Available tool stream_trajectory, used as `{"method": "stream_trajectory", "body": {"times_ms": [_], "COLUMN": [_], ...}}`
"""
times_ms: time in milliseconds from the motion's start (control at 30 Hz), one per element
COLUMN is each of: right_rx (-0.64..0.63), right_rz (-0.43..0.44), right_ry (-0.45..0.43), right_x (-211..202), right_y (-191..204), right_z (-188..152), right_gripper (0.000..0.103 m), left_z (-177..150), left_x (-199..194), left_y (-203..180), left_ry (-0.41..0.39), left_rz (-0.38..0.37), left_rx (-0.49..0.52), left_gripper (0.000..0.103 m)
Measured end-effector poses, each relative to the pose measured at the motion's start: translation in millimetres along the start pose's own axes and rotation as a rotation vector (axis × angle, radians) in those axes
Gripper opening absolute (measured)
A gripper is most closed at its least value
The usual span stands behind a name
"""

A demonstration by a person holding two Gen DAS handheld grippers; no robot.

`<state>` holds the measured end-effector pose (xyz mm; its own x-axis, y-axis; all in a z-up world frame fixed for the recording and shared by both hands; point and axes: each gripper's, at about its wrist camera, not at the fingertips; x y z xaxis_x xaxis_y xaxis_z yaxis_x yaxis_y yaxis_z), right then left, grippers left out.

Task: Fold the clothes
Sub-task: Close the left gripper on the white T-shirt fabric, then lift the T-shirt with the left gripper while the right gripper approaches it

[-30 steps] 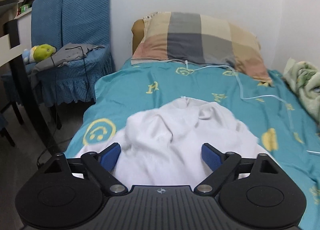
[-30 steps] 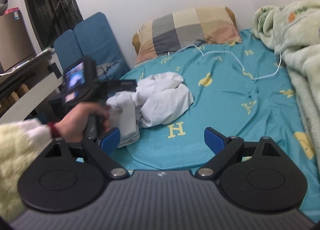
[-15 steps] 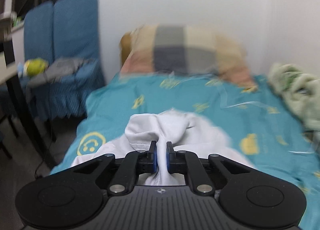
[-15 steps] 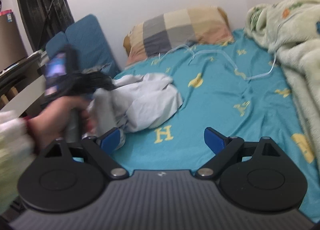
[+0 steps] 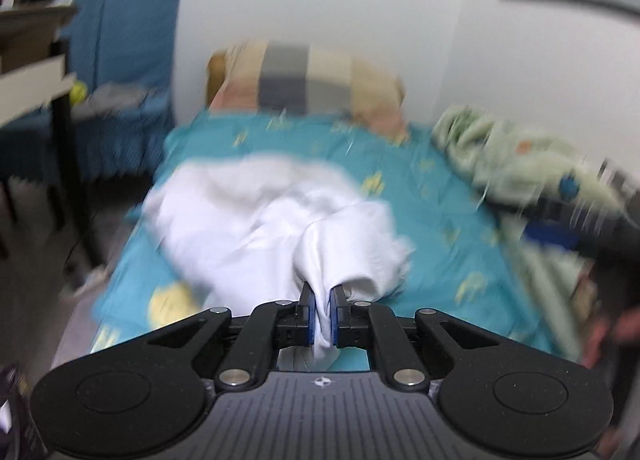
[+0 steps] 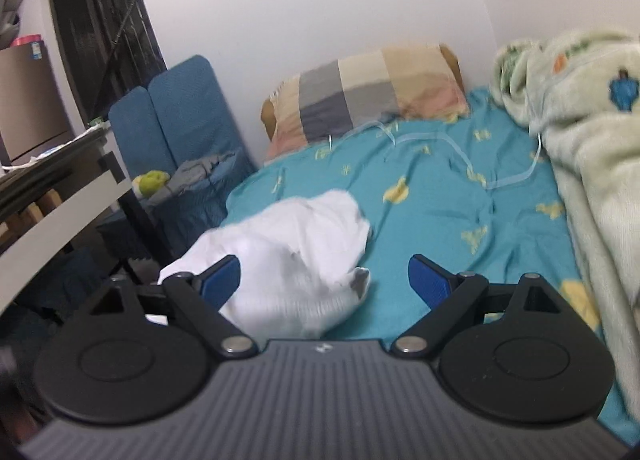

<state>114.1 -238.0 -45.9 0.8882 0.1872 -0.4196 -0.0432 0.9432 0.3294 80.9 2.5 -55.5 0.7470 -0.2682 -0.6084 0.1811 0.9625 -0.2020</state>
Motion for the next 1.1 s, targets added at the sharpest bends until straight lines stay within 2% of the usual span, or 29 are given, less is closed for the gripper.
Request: {"method": "stream_trajectory", "body": {"times_ms": [133, 267, 400, 467, 533, 667, 833, 1000, 1067, 1100], "right_rx": [0.094, 0.057, 0.098, 0.134, 0.166, 0.211, 0.210, 0.199, 0.194, 0.191], "right_rz": [0.010, -0.079, -0.111, -0.108, -0.100, -0.093, -0.104, -0.101, -0.098, -0.094], "right_ry": [0.046, 0.082, 0.111, 0.117, 0.120, 0.116, 0.109, 0.113, 0.120, 0.126], "right_x": [-14.2, -21.8, -18.8, -17.3, -15.8, -13.0, -8.6, -1.6, 2.9, 5.2], "right_y": [-4.4, -4.8, -9.6, -13.3, -17.2, -24.0, -28.9, -31.9, -32.8, -33.3], "right_z": [-4.1, -7.7, -10.6, -11.5, -12.1, -12.2, -11.5, -12.3, -13.5, -14.6], "right_gripper": [0.092, 0.092, 0.092, 0.092, 0.092, 0.092, 0.092, 0.092, 0.092, 0.092], "left_z": [-23.0, -24.5, -26.0, -23.9, -20.4, -9.4, 9.9, 16.5, 15.0, 14.1], "left_x": [-0.2, -2.9, -5.7, -8.3, -12.9, -7.2, 40.3, 92.3, 100.6, 104.2], "left_y": [22.1, 23.3, 19.5, 8.5, -4.0, -26.1, -46.2, -55.8, -58.1, -59.2], "left_ry": [0.081, 0.080, 0.078, 0.060, 0.027, -0.025, -0.043, -0.012, 0.003, 0.010], "left_rz": [0.042, 0.026, -0.002, -0.012, -0.014, -0.004, 0.082, 0.118, 0.114, 0.112], "left_rx": [-0.050, -0.035, -0.031, -0.021, 0.008, 0.080, 0.182, 0.194, 0.192, 0.191], "left_gripper": [0.008, 0.012, 0.035, 0.052, 0.060, 0.066, 0.068, 0.063, 0.040, 0.033]}}
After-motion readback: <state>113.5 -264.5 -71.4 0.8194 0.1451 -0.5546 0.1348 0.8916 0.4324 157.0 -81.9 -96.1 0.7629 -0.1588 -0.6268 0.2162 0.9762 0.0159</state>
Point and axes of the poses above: each gripper's, at about its wrist camera, not at the fingertips, and x roughly the way its jaws point, y to its left, z to its top, and after that the axes turned 4 degrees about -x, right-handed
